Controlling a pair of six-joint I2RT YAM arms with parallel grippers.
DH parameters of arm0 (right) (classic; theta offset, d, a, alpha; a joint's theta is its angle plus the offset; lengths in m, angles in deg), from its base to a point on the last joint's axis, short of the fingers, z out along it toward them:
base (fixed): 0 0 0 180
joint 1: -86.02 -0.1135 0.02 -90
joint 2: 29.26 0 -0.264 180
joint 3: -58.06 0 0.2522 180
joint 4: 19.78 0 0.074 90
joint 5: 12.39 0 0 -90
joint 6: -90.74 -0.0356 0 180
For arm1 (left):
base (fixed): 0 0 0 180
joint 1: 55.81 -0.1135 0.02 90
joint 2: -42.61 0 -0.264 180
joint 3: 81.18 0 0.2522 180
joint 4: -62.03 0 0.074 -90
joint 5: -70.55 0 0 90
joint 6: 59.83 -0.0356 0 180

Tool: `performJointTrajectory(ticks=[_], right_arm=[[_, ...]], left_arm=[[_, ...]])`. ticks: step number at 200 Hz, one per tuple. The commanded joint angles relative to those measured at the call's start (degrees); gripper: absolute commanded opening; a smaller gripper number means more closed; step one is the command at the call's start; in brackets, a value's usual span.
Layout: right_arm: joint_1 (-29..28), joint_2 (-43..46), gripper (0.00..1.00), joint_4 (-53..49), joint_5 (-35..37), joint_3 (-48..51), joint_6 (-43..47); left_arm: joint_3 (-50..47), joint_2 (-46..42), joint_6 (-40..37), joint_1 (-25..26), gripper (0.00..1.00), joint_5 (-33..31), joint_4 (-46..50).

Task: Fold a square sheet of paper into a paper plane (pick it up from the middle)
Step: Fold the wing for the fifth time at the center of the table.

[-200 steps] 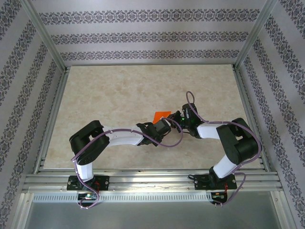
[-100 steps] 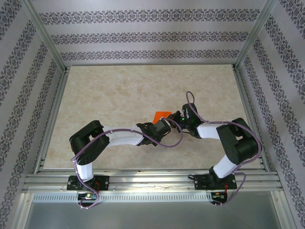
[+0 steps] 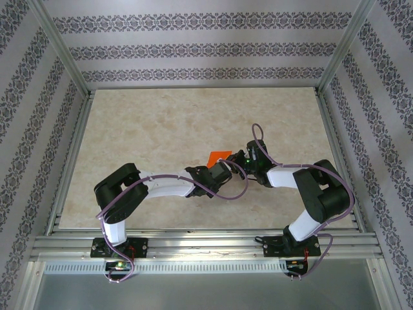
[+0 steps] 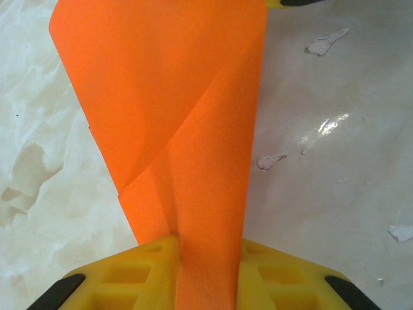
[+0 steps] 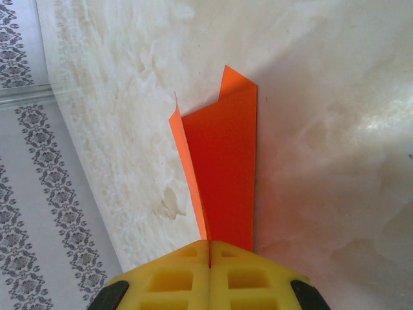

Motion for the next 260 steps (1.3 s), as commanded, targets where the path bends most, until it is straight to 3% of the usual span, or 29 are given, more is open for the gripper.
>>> performJointTrajectory(ticks=[1, 57, 88, 133, 177, 191, 225, 240, 260], right_arm=[[-0.35, 0.12, 0.0, 0.54, -0.12, 0.24, 0.43], [-0.26, 0.25, 0.0, 0.61, 0.17, 0.51, 0.38], [-0.18, 0.16, 0.0, 0.7, -0.01, 0.39, 0.38], [-0.18, 0.4, 0.0, 0.7, 0.08, 0.51, 0.38], [-0.03, 0.77, 0.0, 0.43, -0.17, 0.35, 0.64], [0.36, 0.85, 0.0, 0.14, -0.98, 0.18, 1.5], [2.56, 3.91, 0.12, -4.51, -3.17, -0.76, 6.66], [3.24, 5.97, 0.22, -9.03, -3.66, -1.99, 9.85], [3.84, 9.52, 0.26, -16.78, -1.66, -3.34, 14.73]], left_arm=[[0.87, -1.14, 0.56, 0.82, 0.28, -0.28, 0.9], [-0.38, -3.05, 1.52, 1.17, 0.32, 0.1, -0.61], [-0.03, -2.07, 1.93, 1.17, 0.25, -1.14, 0.83], [0.13, -1.42, 2.15, 1.17, 0.24, -2.46, 1.63], [0.1, -1.39, 1.79, 1.17, 0.16, -2.34, 1.53], [0.3, -1.24, 2.03, 1.17, 0.09, -2.48, 1.5], [0.22, -1.06, 3.01, 1.12, 0.02, -2.81, 1.44], [-0.13, -1.09, 3.35, 1.08, 0.01, -2.95, 1.0], [-0.32, -1.17, 4.52, 0.91, 0.01, -2.87, 0.47]])
